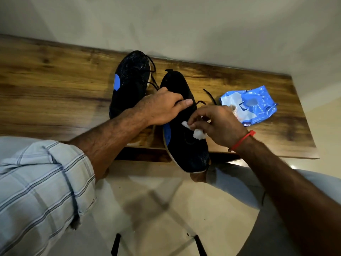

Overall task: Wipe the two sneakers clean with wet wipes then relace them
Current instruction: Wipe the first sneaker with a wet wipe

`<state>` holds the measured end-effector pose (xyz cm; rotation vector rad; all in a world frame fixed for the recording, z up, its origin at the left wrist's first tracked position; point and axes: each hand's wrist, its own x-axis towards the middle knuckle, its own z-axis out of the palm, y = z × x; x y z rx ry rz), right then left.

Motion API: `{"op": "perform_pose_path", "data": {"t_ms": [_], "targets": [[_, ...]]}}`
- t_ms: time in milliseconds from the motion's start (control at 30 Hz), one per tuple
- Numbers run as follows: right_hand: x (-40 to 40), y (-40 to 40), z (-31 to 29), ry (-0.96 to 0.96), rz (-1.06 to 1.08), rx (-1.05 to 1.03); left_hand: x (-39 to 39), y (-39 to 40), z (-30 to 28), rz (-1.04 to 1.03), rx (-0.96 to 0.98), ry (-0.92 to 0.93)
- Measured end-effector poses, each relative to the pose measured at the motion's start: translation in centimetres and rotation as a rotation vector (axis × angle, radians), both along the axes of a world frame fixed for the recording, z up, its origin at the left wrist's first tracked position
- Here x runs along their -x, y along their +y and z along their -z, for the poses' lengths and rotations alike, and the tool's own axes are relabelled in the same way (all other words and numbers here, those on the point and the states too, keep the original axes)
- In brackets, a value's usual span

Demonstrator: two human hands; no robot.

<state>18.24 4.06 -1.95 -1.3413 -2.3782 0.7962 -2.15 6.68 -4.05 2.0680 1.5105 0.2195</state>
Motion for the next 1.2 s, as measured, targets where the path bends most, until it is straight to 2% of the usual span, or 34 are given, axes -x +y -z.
{"op": "perform_pose_path", "data": {"t_ms": [67,167,267,400,500,567,633,700,767,833,933,1000,1133,1200], "targets": [[-0.5,0.2,-0.2,-0.004,0.031,0.039,-0.9,-0.7,-0.1,-0.016,0.031,0.057],[-1.6,0.7,0.4,0.042,0.157,0.082,-1.6,-0.9,-0.7,0.002,0.080,0.011],[-2.3,1.3,2.0,0.222,0.392,0.243,-1.5,-0.8,-1.0,0.029,0.111,0.021],[-2.6,1.3,1.8,0.489,0.598,0.360,-1.4,-1.3,-0.1,-0.021,-0.018,0.053],[-3.0,0.2,0.5,0.482,0.460,0.394,-1.4,-1.2,0.4,0.000,-0.064,0.075],[-3.0,-1.5,0.4,0.308,0.295,0.371,-1.3,-1.2,0.5,0.022,-0.075,0.084],[-2.3,-4.1,1.4,0.043,0.084,0.138,-1.2,-1.0,0.6,0.022,-0.079,0.085],[-1.5,-6.4,2.3,-0.116,-0.127,-0.070,-1.1,-0.8,0.7,0.024,-0.077,0.084],[-1.3,-7.7,2.2,-0.140,-0.240,-0.025,-0.9,-0.6,0.7,0.035,-0.066,0.078],[-2.0,-7.5,2.0,-0.140,-0.267,-0.004,-0.8,-0.5,0.8,0.039,-0.056,0.062],[-3.5,-4.9,2.4,-0.108,-0.071,-0.127,-0.9,-0.3,1.1,0.018,-0.041,0.040],[-3.1,-4.5,2.5,-0.078,-0.019,-0.133,-1.1,-0.4,1.2,0.012,-0.059,0.043],[-0.7,-7.5,2.3,-0.096,-0.342,-0.046,-1.0,-0.4,1.4,0.042,-0.066,0.038],[-1.4,-5.7,2.6,-0.130,-0.298,-0.067,-0.9,-0.4,1.4,0.036,-0.057,0.023]]}}
